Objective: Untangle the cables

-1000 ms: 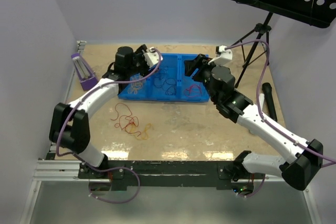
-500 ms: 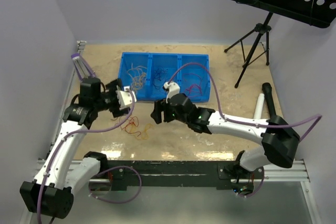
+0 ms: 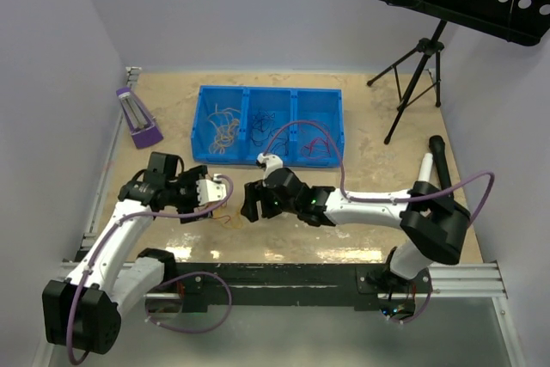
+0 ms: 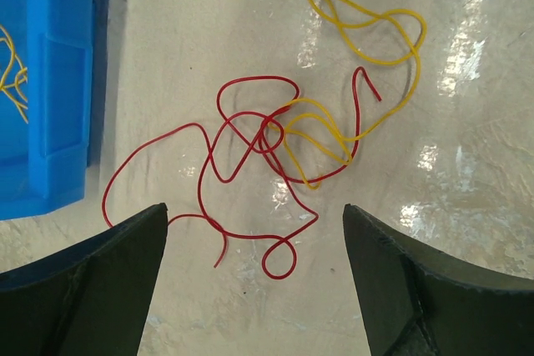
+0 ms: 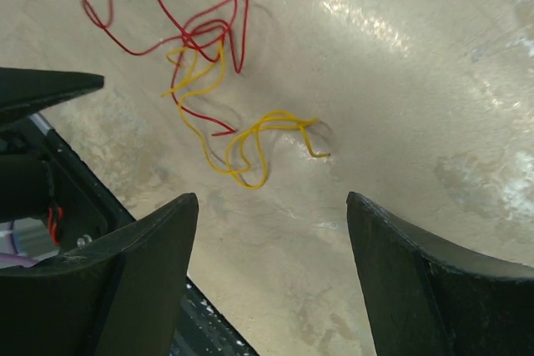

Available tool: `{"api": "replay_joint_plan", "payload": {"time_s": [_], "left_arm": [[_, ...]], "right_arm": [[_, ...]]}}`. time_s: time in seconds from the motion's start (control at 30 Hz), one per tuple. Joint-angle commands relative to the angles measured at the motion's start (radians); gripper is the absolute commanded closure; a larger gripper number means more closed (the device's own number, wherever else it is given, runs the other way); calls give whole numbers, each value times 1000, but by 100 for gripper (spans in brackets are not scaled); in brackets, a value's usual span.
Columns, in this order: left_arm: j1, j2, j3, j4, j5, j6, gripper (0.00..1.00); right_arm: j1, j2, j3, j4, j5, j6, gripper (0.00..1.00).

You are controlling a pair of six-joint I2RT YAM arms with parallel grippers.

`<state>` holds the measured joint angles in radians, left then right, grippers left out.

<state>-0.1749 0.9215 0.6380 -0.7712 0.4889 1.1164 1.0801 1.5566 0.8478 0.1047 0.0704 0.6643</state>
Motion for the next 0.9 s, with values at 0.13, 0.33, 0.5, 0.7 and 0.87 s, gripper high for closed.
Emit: {"api": "replay_joint_plan", "payload": {"time_s": [0.13,0.33,0.5,0.7,0.87], "left_arm": [[14,-36,-90,72,-84,105,10],[15,-46,-106,108,-93,118,11],[15,-26,-130,167,-99,121,21],[15,17,-132,162,-111,129,47],[17,13,-136,156,-119,140,65]], "right_arm": [[14,137,76,72,-46,38,26],[14,178,126,104,-47,41,28],[15,220,169,104,-35,47,31],[14,260,183,81,-26,41,40],[14,238,162,55,-1,31,57]]}}
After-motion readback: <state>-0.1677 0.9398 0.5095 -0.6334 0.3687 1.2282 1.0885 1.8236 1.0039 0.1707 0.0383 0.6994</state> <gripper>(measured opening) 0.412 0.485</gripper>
